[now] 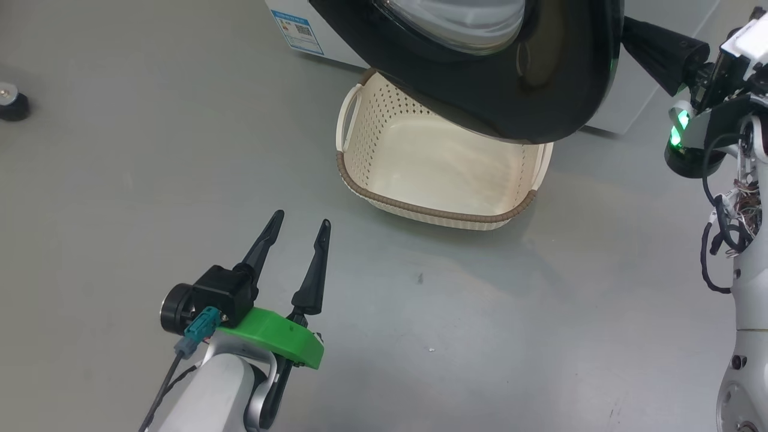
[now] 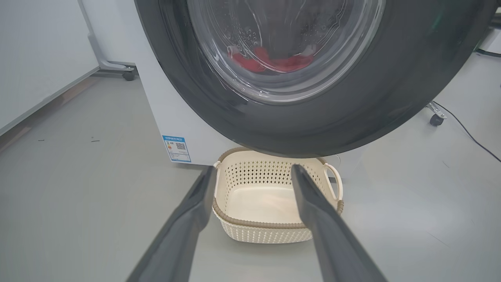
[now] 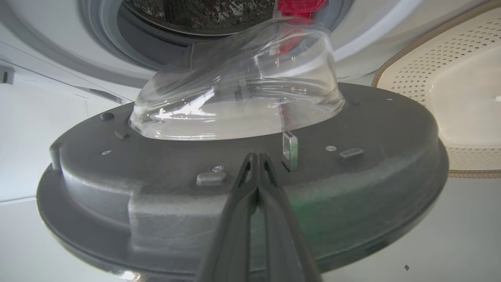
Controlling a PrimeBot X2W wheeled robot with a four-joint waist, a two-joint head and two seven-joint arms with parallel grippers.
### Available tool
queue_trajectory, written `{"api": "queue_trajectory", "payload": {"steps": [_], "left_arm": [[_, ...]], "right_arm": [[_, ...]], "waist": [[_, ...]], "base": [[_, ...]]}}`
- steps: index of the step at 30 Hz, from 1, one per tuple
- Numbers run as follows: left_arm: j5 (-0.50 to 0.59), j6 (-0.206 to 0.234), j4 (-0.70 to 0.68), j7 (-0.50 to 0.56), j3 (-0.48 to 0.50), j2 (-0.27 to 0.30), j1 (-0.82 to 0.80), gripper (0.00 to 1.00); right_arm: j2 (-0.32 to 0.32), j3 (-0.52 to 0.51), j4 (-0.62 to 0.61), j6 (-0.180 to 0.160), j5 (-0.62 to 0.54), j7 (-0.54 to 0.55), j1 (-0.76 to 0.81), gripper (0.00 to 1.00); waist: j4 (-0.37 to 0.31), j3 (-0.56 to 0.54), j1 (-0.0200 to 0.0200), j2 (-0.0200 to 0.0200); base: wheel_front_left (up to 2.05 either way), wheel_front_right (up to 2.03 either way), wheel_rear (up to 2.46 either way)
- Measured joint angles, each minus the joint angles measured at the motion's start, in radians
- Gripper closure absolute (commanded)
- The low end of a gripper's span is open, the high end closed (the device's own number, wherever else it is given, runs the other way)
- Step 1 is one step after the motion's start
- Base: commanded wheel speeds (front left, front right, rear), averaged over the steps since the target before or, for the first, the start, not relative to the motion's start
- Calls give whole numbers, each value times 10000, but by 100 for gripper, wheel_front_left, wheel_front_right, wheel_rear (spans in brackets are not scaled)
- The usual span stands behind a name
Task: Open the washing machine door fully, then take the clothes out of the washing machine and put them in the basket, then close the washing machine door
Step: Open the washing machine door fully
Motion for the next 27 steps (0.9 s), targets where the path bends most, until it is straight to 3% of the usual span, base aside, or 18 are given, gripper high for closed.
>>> {"api": "queue_trajectory", "payload": {"steps": [27], "left_arm": [[255,46,84,0,113,4,267,0]], "right_arm": [[631,389,447,0,437,566,960,100]], "waist": [[-47,-901,0,0]], "base": [[0,0,0]]}}
